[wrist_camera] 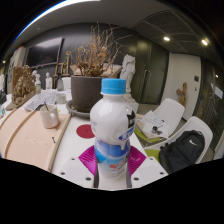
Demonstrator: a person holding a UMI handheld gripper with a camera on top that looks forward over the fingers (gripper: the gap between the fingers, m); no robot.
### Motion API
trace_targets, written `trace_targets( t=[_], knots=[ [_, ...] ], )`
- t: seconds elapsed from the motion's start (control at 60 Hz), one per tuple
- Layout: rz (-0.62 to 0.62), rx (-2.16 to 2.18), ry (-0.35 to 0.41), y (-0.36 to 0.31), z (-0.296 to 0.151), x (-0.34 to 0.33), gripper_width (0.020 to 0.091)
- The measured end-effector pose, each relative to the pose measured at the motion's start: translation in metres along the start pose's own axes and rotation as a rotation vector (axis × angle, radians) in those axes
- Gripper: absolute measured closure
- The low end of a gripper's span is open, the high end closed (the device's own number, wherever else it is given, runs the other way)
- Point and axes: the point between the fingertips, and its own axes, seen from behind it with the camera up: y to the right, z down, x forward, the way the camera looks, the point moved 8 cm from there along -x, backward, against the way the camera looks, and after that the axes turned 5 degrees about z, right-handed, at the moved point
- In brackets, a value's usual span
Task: Pour water
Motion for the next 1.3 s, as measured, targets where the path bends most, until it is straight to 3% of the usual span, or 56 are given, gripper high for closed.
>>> trace_targets(
  t=[0.267, 0.5, 0.75, 0.917, 1.167, 1.3],
  knots=[
    [0.218, -0.325, 0.090, -0.023, -0.106, 0.019, 0.0743],
    [0.397, -0.889, 0.218, -0.092, -0.175, 0.062, 0.0743],
    [0.487, -1.475, 0.337, -0.149, -0.178, 0.099, 0.0745],
    [0.545, -1.694, 0.374, -0.160, -0.173, 0.112, 0.0745],
    [0.504, -1.617, 0.373, -0.157, -0.175, 0.115, 0.0744],
    [0.389, -1.218, 0.292, -0.141, -0.183, 0.110, 0.0743]
  ],
)
